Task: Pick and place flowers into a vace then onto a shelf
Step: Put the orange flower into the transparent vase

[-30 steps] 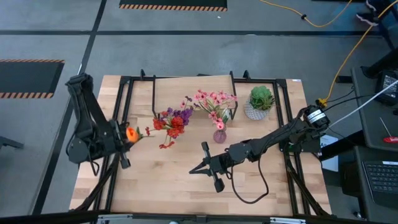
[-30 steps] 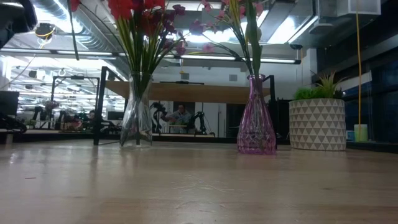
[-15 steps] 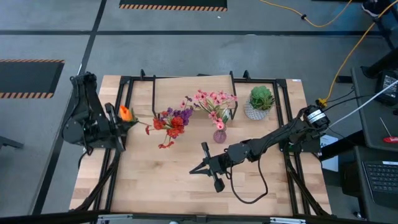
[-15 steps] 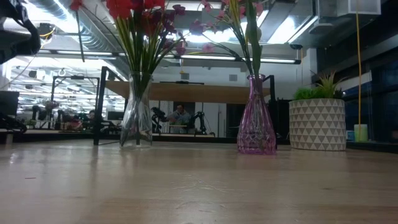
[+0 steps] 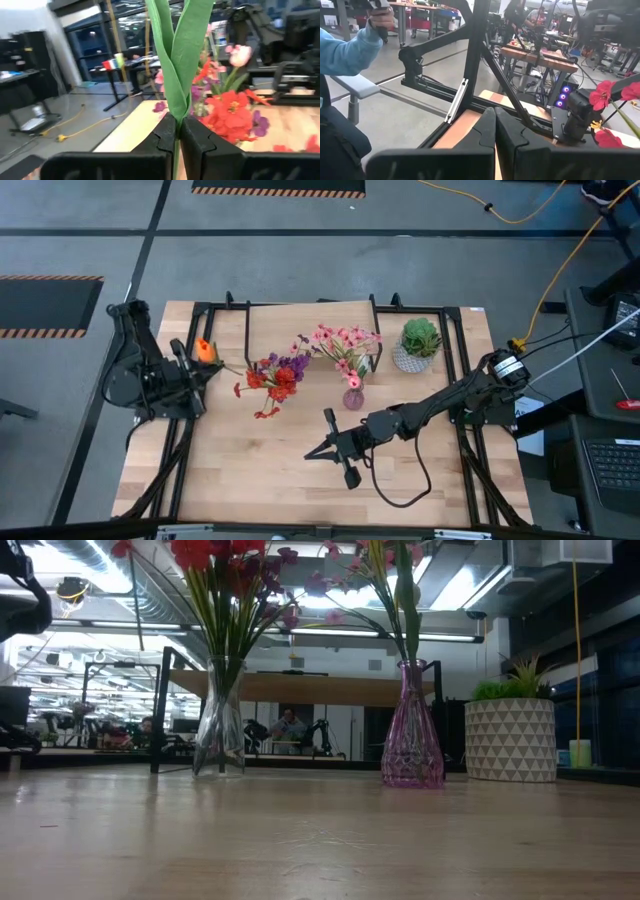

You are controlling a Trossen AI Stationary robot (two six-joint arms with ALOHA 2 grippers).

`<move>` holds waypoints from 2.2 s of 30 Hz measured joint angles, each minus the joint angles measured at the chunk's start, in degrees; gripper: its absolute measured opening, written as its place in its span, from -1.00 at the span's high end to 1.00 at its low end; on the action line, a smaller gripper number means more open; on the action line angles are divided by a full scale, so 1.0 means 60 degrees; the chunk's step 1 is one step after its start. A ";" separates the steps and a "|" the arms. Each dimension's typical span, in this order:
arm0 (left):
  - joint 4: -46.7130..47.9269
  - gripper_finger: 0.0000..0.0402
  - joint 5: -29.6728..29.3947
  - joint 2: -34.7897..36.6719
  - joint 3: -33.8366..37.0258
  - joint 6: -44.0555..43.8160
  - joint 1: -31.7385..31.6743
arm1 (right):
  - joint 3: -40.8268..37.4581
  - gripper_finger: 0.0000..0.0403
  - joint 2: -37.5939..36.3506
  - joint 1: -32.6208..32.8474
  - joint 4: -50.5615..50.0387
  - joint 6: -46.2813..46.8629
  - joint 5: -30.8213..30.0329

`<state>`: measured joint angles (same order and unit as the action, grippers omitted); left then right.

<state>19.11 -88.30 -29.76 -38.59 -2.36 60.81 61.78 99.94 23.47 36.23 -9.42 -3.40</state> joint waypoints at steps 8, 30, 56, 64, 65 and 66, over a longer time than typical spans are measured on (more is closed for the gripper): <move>-0.1785 0.96 0.2712 0.0553 0.0000 0.2461 -0.0927 | 0.0000 1.00 0.0004 -0.0260 0.0053 -0.0027 0.0005; -0.4545 0.96 0.7244 0.2329 0.1863 0.4012 -0.4107 | 0.0000 1.00 0.0004 -0.0329 0.0407 -0.0257 0.0004; -0.4449 0.96 1.1455 0.0816 0.2269 0.1506 -0.7832 | 0.0000 1.00 0.0004 -0.0329 0.0221 0.0027 -0.1454; -0.4608 0.96 1.2686 0.0284 0.2269 0.1182 -0.8679 | 0.0000 1.00 0.0004 -0.0333 0.0152 0.0027 -0.1445; -0.4608 0.96 1.2814 0.0219 0.2269 0.1112 -0.8763 | 0.0000 1.00 0.0004 -0.0330 0.0148 0.0025 -0.1446; -0.4608 0.96 1.2934 0.0158 0.2269 0.1039 -0.8846 | 0.0000 1.00 0.0004 -0.0329 0.0131 0.0027 -0.1444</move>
<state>-8.54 -10.70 -28.81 -24.97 3.87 7.73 61.78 99.96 21.50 37.02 -9.26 -12.07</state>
